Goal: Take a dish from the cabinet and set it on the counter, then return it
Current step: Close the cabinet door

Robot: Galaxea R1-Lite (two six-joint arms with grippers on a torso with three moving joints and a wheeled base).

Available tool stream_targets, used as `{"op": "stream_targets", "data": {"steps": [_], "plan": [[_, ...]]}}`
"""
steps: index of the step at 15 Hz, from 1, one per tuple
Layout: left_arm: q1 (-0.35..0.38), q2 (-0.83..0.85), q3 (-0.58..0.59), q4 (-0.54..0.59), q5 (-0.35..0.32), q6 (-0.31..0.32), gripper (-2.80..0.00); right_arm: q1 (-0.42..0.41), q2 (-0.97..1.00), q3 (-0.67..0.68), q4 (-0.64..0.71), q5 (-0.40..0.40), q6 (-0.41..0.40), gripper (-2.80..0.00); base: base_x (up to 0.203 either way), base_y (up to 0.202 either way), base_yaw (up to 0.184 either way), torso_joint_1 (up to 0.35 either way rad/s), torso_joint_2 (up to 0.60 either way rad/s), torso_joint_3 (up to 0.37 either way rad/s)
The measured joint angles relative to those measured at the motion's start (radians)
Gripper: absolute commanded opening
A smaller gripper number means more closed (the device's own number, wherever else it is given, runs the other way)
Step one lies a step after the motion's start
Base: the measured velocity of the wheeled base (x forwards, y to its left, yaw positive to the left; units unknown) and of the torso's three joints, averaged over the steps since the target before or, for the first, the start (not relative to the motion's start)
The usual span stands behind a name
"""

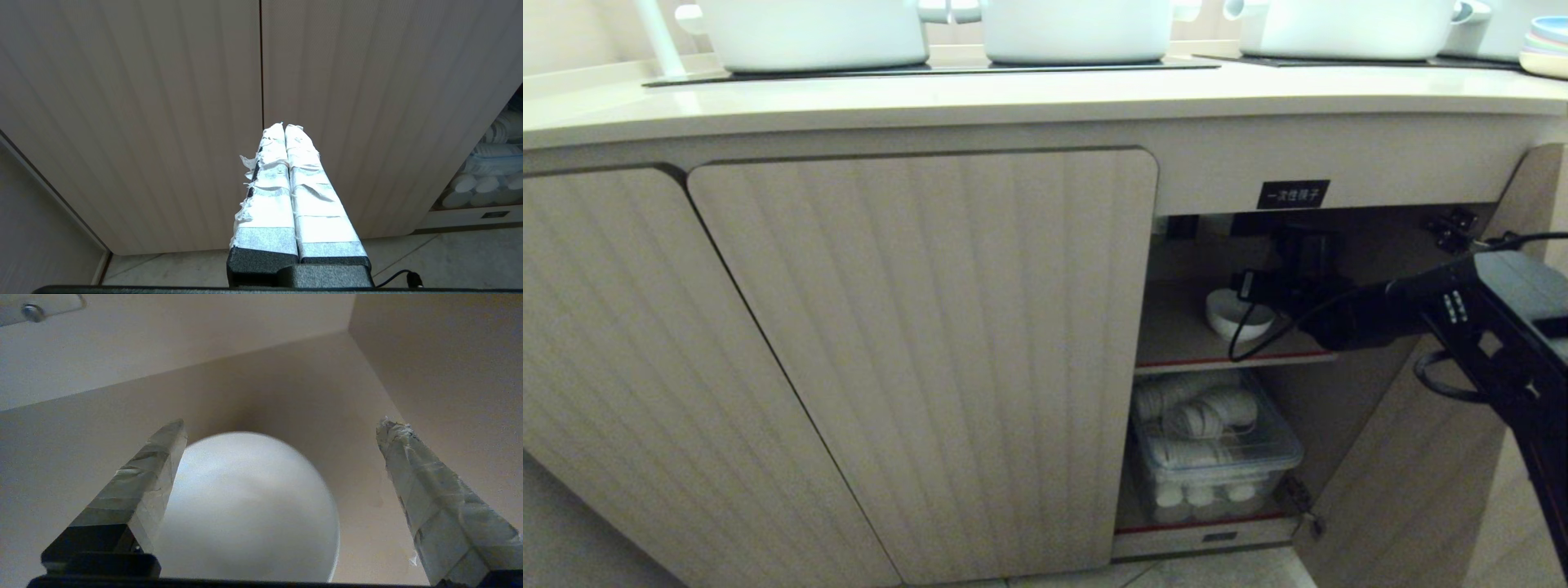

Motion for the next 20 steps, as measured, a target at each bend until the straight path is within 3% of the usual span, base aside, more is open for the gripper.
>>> {"op": "stream_targets", "data": {"steps": [9,10,20], "plan": [[0.000,0.000,0.000,0.000,0.000,0.000,-2.80,0.005,-0.005,0.040,-0.074,0.002,-0.017,0.00,0.000,0.000,0.000,0.000,0.00,0.000],[0.000,0.000,0.000,0.000,0.000,0.000,-2.80,0.007,-0.006,0.042,-0.078,0.002,-0.016,-2.80,0.000,0.000,0.000,0.000,0.00,0.000],[0.000,0.000,0.000,0.000,0.000,0.000,-2.80,0.016,-0.024,0.134,-0.178,0.011,-0.043,-2.80,0.000,0.000,0.000,0.000,0.00,0.000]]}}
